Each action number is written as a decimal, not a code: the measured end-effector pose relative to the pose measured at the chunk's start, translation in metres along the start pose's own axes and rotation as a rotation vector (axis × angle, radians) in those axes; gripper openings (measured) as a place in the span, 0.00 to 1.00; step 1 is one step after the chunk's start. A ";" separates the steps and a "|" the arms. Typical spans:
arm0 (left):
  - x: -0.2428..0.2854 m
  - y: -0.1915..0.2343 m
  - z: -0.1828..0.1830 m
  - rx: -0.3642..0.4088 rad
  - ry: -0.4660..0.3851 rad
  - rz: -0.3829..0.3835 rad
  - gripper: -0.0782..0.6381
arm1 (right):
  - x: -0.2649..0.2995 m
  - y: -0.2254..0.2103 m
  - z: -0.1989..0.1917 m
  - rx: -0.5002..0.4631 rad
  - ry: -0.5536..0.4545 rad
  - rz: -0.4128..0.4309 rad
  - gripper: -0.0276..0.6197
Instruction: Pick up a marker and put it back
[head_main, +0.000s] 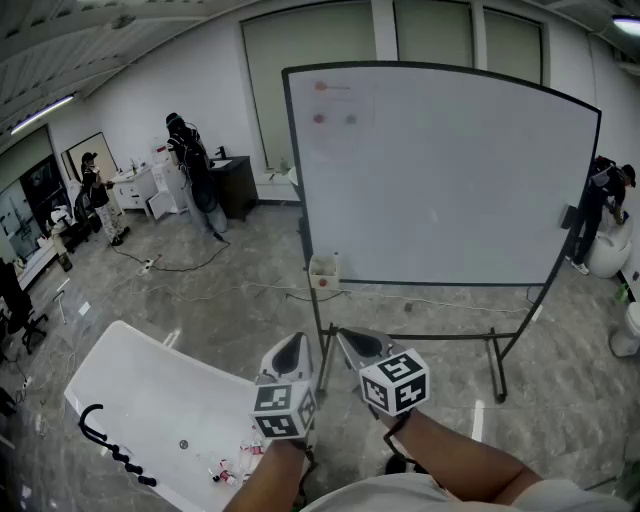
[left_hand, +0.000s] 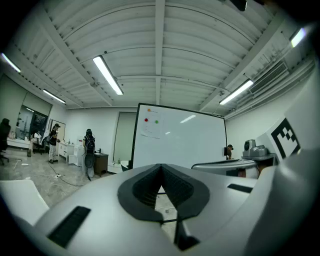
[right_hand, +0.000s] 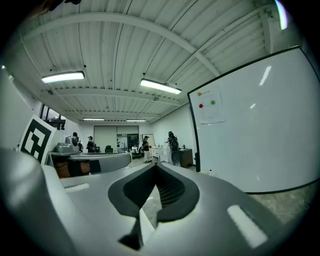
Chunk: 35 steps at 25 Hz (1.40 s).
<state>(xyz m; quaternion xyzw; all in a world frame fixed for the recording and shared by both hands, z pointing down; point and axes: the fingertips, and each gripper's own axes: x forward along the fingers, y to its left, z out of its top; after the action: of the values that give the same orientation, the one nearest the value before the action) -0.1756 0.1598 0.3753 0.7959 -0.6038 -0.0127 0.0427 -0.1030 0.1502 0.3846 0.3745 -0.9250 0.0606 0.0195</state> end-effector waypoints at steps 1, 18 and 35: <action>0.000 0.000 -0.001 -0.001 0.001 0.000 0.11 | 0.000 0.001 0.000 0.000 -0.002 0.001 0.05; 0.014 0.007 -0.019 -0.012 0.032 -0.019 0.11 | 0.008 -0.007 -0.011 0.020 -0.011 0.011 0.05; 0.177 0.037 -0.034 -0.021 0.079 0.022 0.12 | 0.107 -0.155 -0.008 0.060 0.008 0.029 0.05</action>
<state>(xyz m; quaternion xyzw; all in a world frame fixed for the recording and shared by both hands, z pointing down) -0.1605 -0.0185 0.4179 0.7885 -0.6103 0.0126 0.0749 -0.0720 -0.0333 0.4167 0.3612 -0.9281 0.0899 0.0110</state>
